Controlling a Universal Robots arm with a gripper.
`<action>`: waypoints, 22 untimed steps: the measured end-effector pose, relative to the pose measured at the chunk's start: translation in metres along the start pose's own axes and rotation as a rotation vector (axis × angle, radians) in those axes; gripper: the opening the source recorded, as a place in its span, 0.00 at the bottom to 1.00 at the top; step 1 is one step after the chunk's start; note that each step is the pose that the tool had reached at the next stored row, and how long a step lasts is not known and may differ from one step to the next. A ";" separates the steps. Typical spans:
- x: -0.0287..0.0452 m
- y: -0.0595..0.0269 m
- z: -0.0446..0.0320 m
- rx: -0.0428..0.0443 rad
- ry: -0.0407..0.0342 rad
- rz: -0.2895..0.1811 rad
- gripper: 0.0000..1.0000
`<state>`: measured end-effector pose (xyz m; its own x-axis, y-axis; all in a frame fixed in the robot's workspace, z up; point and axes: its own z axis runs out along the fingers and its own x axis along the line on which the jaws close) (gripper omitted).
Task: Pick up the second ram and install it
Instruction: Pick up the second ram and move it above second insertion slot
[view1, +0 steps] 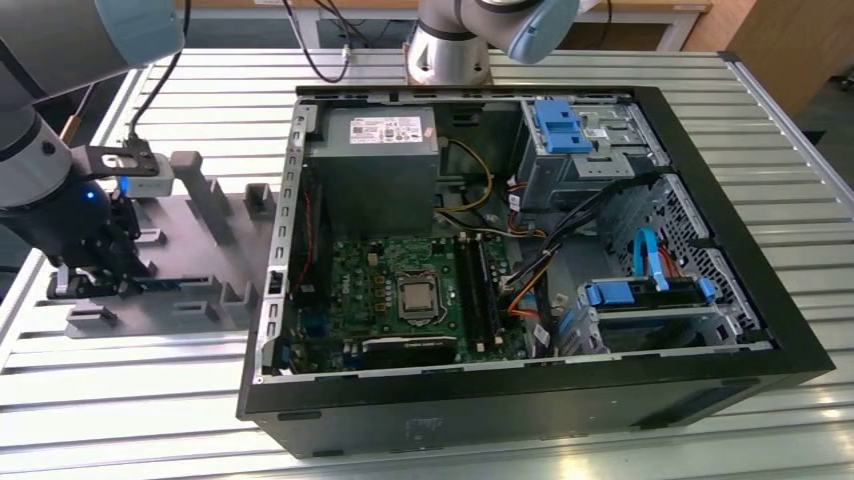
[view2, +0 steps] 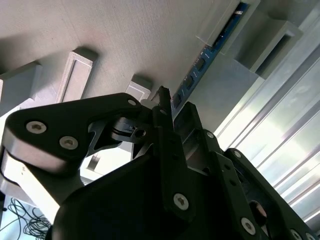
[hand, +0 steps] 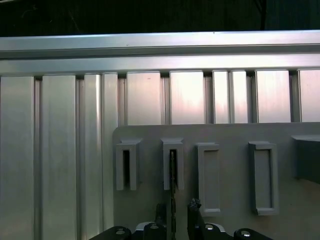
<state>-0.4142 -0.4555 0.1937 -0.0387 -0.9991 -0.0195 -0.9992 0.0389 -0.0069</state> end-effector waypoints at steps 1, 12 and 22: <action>0.0000 -0.0003 0.0003 0.0000 0.0000 0.000 0.31; 0.0000 -0.0030 0.0024 -0.0001 0.0001 0.000 0.31; -0.0001 -0.0036 0.0037 -0.0001 0.0001 0.000 0.22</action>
<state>-0.4105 -0.4556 0.1901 -0.0388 -0.9991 -0.0194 -0.9992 0.0389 -0.0069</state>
